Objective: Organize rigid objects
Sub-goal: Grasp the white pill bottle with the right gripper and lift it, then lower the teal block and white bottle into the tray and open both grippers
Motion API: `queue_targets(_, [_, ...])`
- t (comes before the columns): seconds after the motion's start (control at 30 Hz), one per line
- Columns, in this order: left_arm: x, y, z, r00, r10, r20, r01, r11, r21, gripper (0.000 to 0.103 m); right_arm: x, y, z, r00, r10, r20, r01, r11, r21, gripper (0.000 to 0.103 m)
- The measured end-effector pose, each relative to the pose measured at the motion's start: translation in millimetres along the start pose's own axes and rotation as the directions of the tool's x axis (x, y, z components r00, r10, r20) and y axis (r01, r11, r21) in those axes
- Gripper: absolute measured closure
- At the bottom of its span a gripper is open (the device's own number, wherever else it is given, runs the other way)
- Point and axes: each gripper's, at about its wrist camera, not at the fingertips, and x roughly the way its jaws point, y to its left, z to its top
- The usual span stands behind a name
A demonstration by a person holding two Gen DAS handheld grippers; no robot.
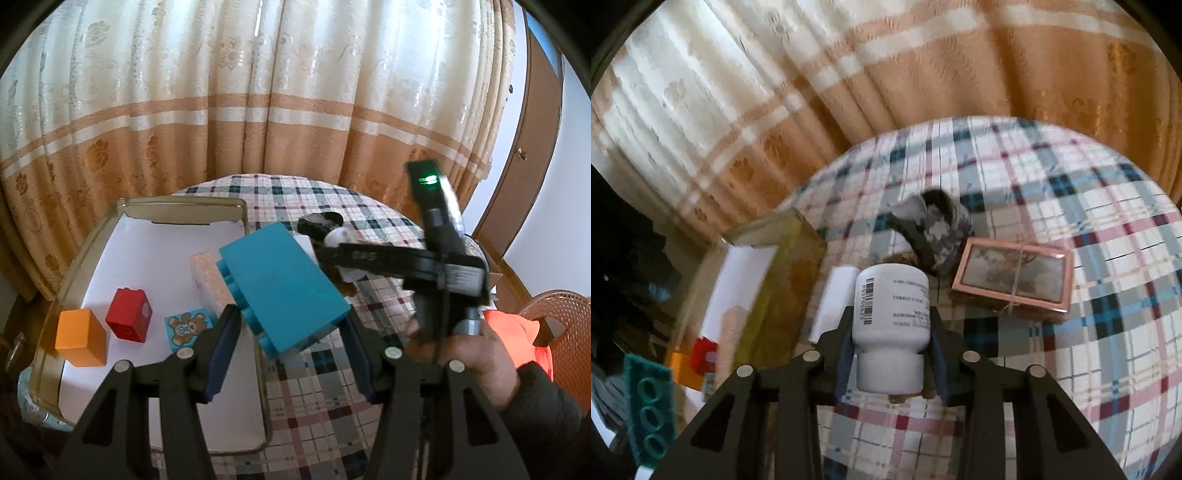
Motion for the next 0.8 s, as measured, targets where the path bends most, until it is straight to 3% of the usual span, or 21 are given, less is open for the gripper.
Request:
queue_targets(0.3, [-5, 30, 18, 0.996, 0.068, 0.063, -0.067, 0.998, -0.014, 0.048, -39, 56, 15, 0.992, 0.071, 0.105, -0.061, 0.994, -0.089, 0.064])
queue_targets(0.53, [-4, 72, 41, 0.977, 0.186, 0.107, -0.183, 0.982, -0.037, 0.048, -18, 110, 26, 0.988, 0.117, 0.102, -0.102, 0.984, -0.143, 0.064])
queue_targets(0.7, [12, 97, 53, 0.965, 0.253, 0.073, -0.25, 0.967, -0.047, 0.048, 8, 133, 27, 0.992, 0.101, 0.077, -0.088, 0.983, -0.158, 0.064])
queue_targets(0.8, [27, 108, 56, 0.96, 0.281, 0.012, -0.28, 0.958, -0.058, 0.048, 23, 141, 27, 0.994, 0.096, 0.048, -0.087, 0.982, -0.169, 0.064])
